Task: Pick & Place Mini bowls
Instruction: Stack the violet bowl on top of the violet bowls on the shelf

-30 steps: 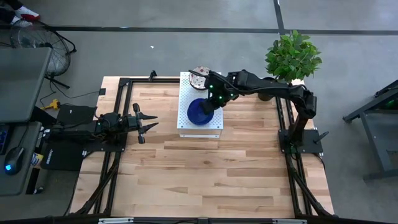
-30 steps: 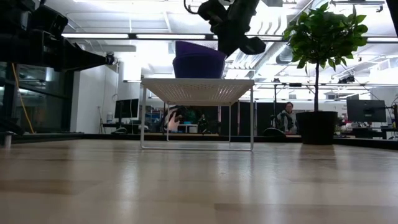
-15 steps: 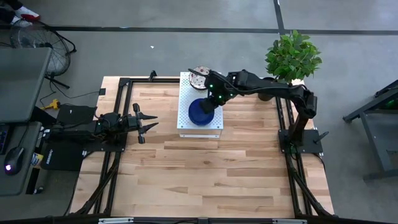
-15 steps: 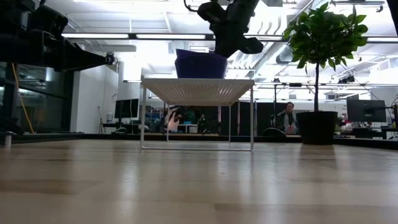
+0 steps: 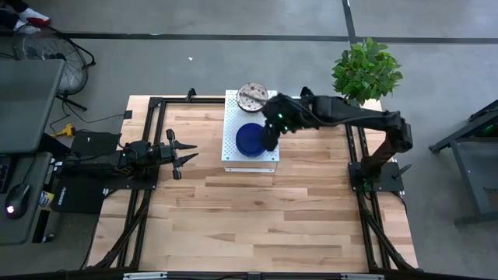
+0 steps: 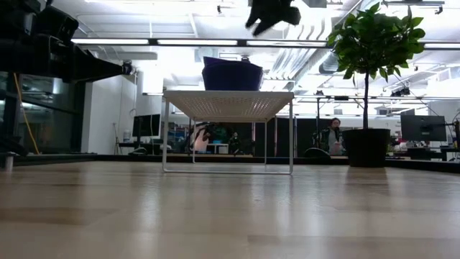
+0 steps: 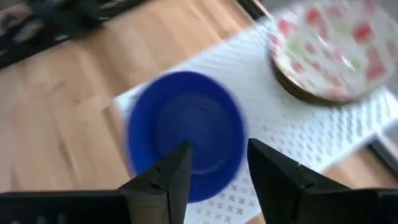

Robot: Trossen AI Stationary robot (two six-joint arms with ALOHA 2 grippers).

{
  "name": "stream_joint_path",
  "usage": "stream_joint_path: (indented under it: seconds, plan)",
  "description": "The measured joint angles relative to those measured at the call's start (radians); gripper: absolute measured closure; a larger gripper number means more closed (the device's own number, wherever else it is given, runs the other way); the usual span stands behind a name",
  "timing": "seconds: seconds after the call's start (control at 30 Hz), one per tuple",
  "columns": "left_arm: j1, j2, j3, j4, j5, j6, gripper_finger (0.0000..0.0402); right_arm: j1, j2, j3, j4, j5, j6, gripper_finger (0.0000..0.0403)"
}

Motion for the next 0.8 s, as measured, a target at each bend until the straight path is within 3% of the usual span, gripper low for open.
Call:
stream_joint_path:
  seconds: [0.13, 0.43, 0.73, 0.8]
  plan:
    - [0.000, 0.000, 0.000, 0.000, 0.000, 0.000, 0.0284, 0.043, -0.015, 0.001, 0.054, -0.007, -0.121, 0.0263]
    - [0.000, 0.000, 0.000, 0.000, 0.000, 0.000, 0.0284, 0.078, -0.007, -0.070, 0.247, -0.006, -0.208, 0.0293]
    - [0.000, 0.000, 0.000, 0.000, 0.001, 0.000, 0.0284, 0.079, -0.007, -0.219, 0.504, 0.082, -0.190, 0.0392]
    - [0.000, 0.000, 0.000, 0.000, 0.001, 0.000, 0.0284, 0.079, -0.007, -0.240, 0.540, 0.114, -0.182, 0.0396]
